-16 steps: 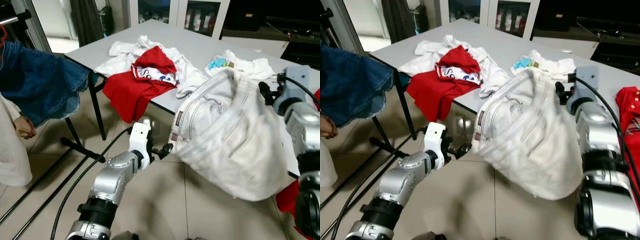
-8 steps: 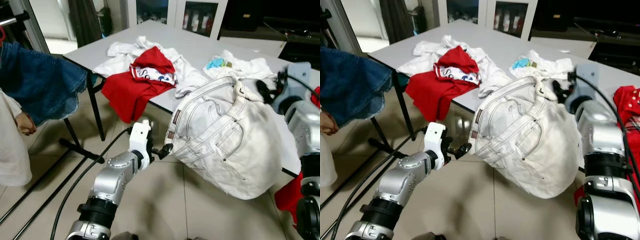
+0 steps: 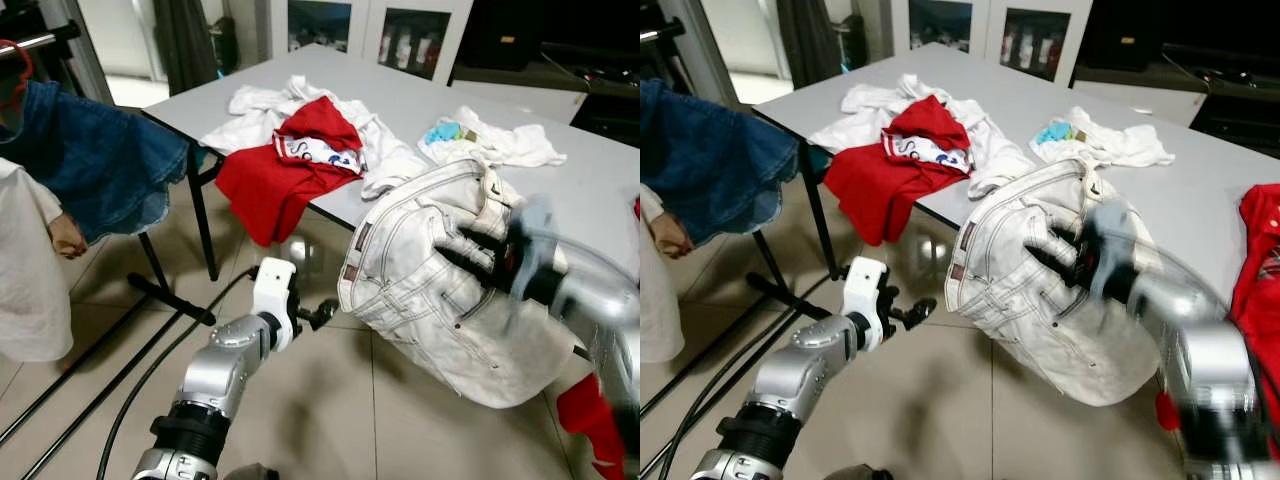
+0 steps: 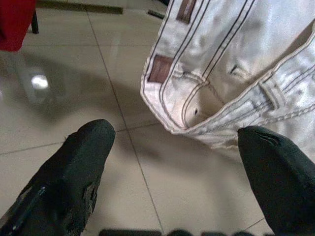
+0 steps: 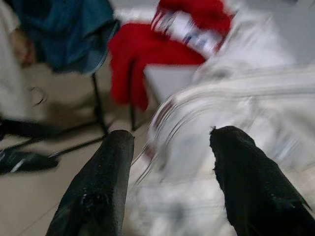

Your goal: Hang hanger

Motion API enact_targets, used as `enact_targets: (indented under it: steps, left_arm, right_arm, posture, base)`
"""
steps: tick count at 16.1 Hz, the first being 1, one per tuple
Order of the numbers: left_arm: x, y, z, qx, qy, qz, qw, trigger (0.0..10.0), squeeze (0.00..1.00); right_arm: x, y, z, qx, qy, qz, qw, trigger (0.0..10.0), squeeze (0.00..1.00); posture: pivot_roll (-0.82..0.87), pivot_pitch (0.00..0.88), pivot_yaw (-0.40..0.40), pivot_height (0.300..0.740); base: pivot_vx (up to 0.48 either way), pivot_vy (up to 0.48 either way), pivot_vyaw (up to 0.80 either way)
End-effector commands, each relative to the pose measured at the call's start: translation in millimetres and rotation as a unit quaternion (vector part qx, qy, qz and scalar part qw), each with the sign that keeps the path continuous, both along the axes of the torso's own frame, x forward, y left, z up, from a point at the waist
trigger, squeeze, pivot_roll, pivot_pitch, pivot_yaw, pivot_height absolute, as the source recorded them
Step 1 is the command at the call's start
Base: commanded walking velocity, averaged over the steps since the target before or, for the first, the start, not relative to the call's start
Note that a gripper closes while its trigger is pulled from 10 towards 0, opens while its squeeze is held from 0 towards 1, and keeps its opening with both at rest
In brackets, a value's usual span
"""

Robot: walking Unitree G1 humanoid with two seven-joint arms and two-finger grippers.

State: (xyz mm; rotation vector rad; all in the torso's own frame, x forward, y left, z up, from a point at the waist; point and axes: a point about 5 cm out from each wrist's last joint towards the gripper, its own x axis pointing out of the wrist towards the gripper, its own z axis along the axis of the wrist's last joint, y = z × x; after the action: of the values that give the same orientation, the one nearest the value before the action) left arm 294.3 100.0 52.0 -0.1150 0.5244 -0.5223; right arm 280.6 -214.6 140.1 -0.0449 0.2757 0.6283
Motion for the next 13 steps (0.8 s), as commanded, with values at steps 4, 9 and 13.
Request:
enact_targets:
  steps: [4, 9, 13]
  left_arm:
    - [-14.2, 12.4, -26, 0.043, 0.038, -0.025, 0.998, 10.0, 0.00]
    - [-30.9, 33.3, -58, 0.093, 0.087, -0.042, 0.991, 10.0, 0.00]
    - [-39.2, 37.4, -72, 0.106, 0.110, -0.041, 0.987, 10.0, 0.00]
  right_arm:
    - [-34.5, 29.5, -43, 0.011, 0.049, 0.028, 0.998, 10.0, 0.00]
    - [-47.1, 22.7, -95, -0.060, 0.062, -0.109, 0.990, 10.0, 0.00]
    - [-43.2, 0.7, -123, -0.122, 0.087, -0.191, 0.970, 10.0, 0.00]
  posture:
    - [-0.09, 0.000, -0.002, 0.740]
    - [-0.09, 0.000, 0.002, 0.740]
    - [-0.10, 0.000, 0.002, 0.740]
  base:
    - [0.000, 0.000, 0.00]
    - [0.000, 0.000, 0.00]
    - [0.000, 0.000, 0.00]
